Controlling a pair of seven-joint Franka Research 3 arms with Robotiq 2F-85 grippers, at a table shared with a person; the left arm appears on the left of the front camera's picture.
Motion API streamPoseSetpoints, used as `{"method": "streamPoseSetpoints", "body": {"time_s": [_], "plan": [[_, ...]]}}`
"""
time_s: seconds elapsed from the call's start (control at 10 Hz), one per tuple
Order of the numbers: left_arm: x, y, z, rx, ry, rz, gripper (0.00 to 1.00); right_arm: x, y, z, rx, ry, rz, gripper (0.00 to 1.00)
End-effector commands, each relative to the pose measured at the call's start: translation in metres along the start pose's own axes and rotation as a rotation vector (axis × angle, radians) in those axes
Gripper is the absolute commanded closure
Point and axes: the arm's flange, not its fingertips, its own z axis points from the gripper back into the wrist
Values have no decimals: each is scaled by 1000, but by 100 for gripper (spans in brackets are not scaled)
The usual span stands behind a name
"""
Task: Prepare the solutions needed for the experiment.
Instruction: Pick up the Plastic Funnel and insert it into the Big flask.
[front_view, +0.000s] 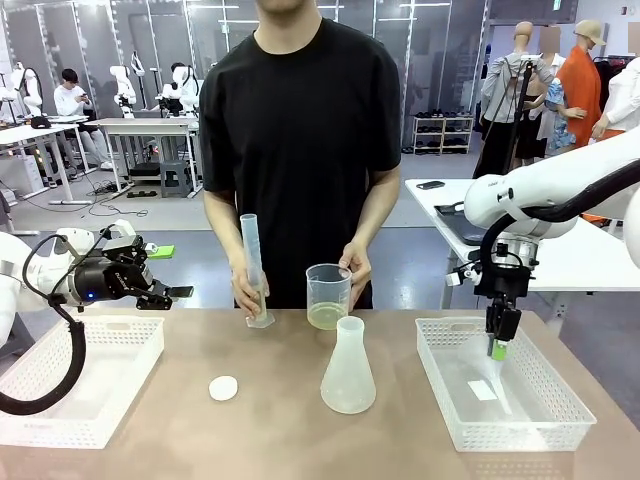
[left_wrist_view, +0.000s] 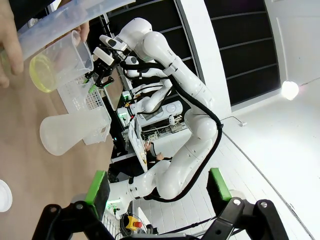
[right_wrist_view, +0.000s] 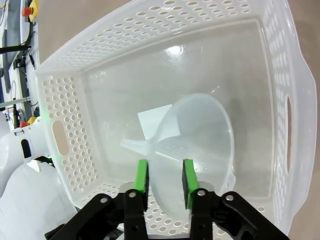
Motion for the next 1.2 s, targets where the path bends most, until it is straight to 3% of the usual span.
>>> {"method": "streamPoseSetpoints", "body": {"time_s": [0.0, 0.1, 0.2, 0.6, 1.1], "plan": [[1, 0, 0, -20, 6, -18, 0, 3, -5, 2, 17, -13, -29, 100], [1, 0, 0, -20, 6, -18, 0, 4, -5, 1, 21, -9, -34, 93], [1, 0, 0, -20, 6, -18, 0, 6, -4, 0, 28, -2, -38, 100], [1, 0, 0, -20, 6, -18, 0, 19, 16, 5, -5, -10, -97, 100], [1, 0, 0, -20, 6, -18, 0, 62, 95, 38, -209, 95, -133, 100]]}}
